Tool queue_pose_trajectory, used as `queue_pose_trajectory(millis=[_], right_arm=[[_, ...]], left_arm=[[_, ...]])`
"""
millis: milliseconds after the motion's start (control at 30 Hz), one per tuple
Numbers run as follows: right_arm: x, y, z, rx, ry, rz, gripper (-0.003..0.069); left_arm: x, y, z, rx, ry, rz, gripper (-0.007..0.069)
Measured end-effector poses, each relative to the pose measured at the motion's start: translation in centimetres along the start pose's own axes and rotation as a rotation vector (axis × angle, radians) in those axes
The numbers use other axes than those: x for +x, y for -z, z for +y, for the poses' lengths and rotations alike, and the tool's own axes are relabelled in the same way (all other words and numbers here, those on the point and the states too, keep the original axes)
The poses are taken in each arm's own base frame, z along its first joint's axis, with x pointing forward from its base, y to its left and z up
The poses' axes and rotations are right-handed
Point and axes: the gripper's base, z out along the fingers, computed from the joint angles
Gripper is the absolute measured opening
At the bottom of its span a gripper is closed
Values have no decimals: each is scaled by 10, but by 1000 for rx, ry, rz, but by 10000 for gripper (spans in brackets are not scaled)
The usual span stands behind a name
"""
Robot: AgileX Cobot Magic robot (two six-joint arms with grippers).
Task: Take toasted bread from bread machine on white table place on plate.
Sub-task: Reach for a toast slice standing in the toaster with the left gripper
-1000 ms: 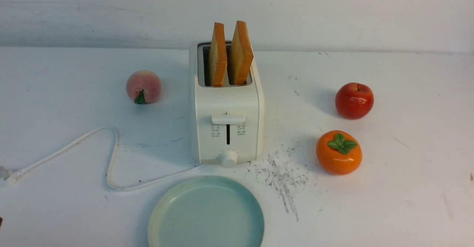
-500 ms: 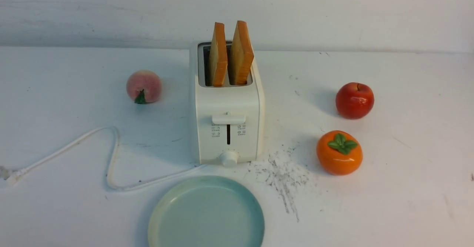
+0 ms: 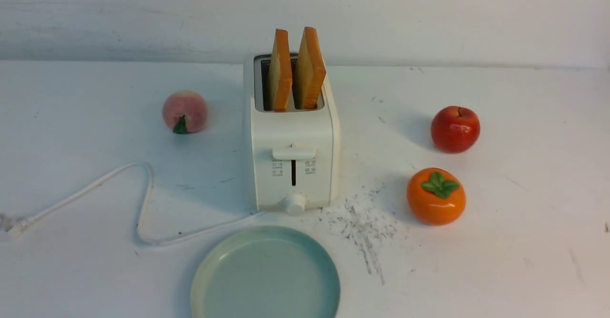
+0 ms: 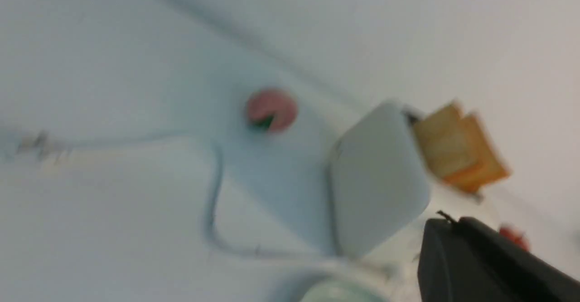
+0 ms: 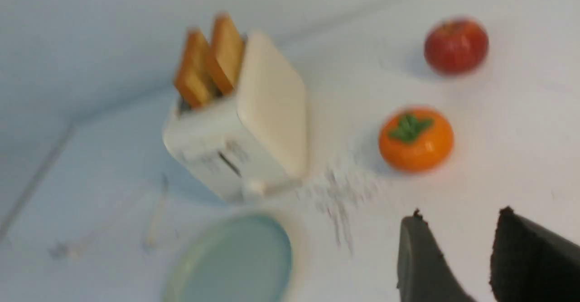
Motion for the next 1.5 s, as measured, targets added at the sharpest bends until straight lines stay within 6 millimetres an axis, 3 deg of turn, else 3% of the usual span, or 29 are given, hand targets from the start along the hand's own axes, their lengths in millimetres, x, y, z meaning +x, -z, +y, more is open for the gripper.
queue_pose_trajectory(millis=[133,333,633,733,867,900,933,1033,1133,1233,1500], right_arm=[[-5,-27,-3,49,37,332,240],[-1,-48,-9,17,94,470,240],[1,-54,-8,-37,132,443,240],[3,-56,-9,-44,124,433,240],[6,-60,-12,-41,111,416,240],[9,-63,-14,-36,101,409,240],[9,-63,-15,-35,101,408,240],[13,-65,-17,-30,91,411,240],[12,-66,-17,-29,93,400,240],[11,-66,-18,-26,93,384,240],[9,-67,-18,-24,92,365,240]], left_arm=[[-9,-42,-18,-72,-73,327,-14],[-22,-105,-49,56,-71,590,-14],[-62,-147,-83,110,-91,613,-14],[-65,-156,-98,99,-164,611,-14],[-54,-170,-121,74,-260,626,-14],[-46,-182,-133,58,-285,609,-14],[-48,-182,-133,53,-286,602,-14],[-40,-209,-156,43,-356,516,-13],[-35,-224,-169,51,-408,480,0],[-26,-246,-185,70,-462,452,108],[-7,-296,-189,103,-478,385,472]])
